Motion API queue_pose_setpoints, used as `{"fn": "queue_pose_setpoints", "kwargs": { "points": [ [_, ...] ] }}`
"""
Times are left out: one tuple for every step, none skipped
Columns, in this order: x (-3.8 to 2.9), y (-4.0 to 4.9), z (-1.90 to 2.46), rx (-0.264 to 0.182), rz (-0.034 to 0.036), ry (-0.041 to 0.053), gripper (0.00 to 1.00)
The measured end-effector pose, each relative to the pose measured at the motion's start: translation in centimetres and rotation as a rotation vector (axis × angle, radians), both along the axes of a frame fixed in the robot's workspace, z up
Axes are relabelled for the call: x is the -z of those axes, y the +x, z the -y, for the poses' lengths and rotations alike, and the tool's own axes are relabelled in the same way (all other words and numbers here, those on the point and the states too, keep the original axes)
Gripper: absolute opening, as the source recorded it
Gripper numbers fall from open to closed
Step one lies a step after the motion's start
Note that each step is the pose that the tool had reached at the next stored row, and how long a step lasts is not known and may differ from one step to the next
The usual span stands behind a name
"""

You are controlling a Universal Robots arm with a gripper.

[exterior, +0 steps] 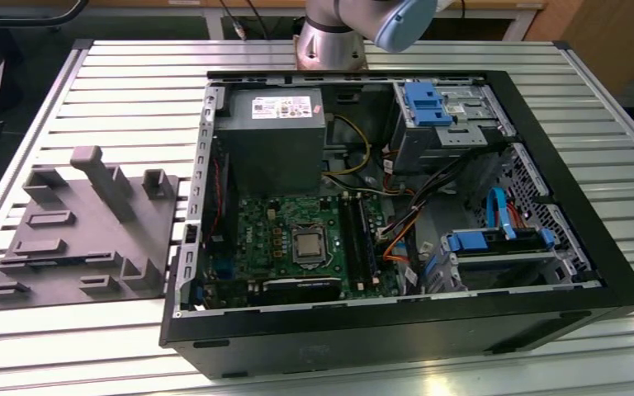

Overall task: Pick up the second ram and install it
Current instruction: 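Reach for the second ram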

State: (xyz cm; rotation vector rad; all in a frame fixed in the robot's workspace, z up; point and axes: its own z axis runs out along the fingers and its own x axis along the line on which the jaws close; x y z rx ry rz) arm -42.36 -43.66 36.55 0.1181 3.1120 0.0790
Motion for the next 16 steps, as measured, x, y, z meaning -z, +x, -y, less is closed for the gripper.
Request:
{"fn": "queue_pose_setpoints", "kwargs": {
  "points": [
    [0.06,-0.01,0.04,0.0,0.0,0.0001,0.11],
    [0.11,-0.02,0.07,0.0,0.0,0.0,0.11],
    [0.16,-0.03,0.11,0.0,-0.0001,0.0,0.11],
    [0.22,-0.04,0.14,0.0,-0.0001,0.0,0.11],
    [0.27,-0.05,0.18,0.0,-0.0002,0.0,0.11],
    [0.33,-0.06,0.2,0.0,-0.0002,0.0,0.11],
    [0.4,-0.06,0.23,0.0,0.0,0.0,0.11],
    [0.46,-0.07,0.26,0.0,-0.0001,0.0,0.11],
    [0.53,-0.08,0.29,0.0,0.0,0.0,0.11],
    [0.6,-0.08,0.32,0.0,-0.0001,0.0,0.11],
    [0.69,-0.09,0.35,0.0,0.0001,0.0001,0.11],
    [0.77,-0.09,0.38,0.0,0.0,0.0001,0.11],
    [0.84,-0.1,0.4,0.0,0.0,0.0,0.11],
    [0.91,-0.1,0.43,0.0,-0.0001,0.0,0.11],
    [0.99,-0.11,0.45,0.0,-0.0001,0.0,0.11],
    [1.07,-0.11,0.47,0.0,-0.0001,0.0,0.11]
  ]
}}
